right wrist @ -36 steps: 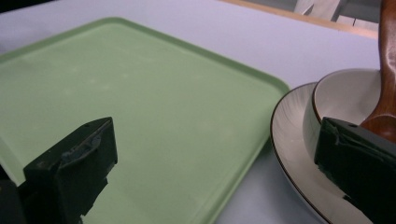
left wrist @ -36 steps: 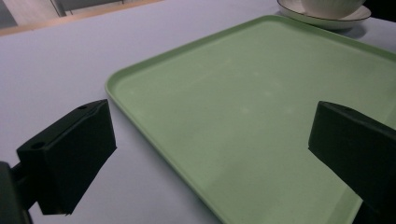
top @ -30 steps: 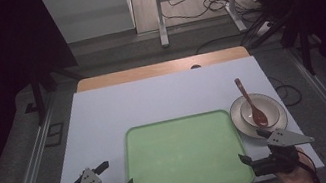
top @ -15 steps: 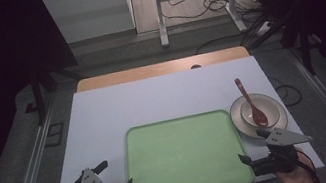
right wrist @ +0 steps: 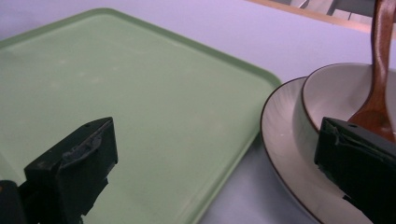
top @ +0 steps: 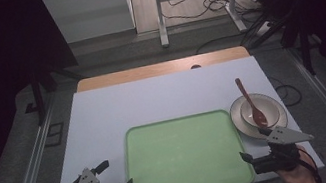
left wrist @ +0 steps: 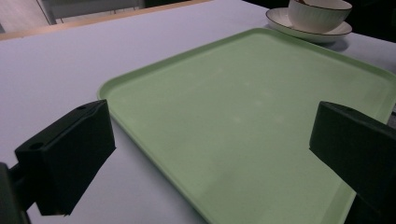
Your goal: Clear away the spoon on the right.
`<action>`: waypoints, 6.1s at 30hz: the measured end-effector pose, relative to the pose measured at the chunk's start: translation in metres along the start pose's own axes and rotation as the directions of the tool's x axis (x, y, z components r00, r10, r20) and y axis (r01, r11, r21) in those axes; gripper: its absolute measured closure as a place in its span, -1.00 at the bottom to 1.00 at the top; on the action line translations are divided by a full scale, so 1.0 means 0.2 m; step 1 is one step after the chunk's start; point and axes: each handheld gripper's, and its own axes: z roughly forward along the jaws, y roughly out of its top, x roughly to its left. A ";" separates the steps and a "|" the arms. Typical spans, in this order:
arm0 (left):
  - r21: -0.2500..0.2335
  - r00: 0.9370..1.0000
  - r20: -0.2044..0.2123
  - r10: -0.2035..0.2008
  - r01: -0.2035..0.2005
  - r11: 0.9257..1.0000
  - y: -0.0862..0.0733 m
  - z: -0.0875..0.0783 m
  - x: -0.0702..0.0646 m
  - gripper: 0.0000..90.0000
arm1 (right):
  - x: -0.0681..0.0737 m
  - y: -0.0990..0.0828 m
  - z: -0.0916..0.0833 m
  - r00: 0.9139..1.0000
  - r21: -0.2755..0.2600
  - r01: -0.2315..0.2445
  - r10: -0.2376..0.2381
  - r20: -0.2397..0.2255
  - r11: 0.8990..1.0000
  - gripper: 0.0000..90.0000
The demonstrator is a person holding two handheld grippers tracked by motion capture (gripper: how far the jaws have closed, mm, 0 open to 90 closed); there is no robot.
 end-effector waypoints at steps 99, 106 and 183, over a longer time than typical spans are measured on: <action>0.009 0.999 -0.036 0.024 -0.024 1.000 0.00 0.00 0.01 -0.99 | -0.58 0.44 0.31 0.966 0.220 -0.191 0.144 0.214 0.957 -0.94; 0.009 0.999 -0.037 0.024 -0.024 1.000 0.00 -0.01 0.01 -0.99 | -0.60 0.46 0.37 0.956 0.269 -0.225 0.160 0.244 0.936 -0.62; 0.018 0.998 -0.044 0.036 -0.035 0.999 0.00 0.00 0.01 -0.98 | -0.50 0.79 0.27 0.983 0.502 -0.183 0.140 0.123 0.845 0.74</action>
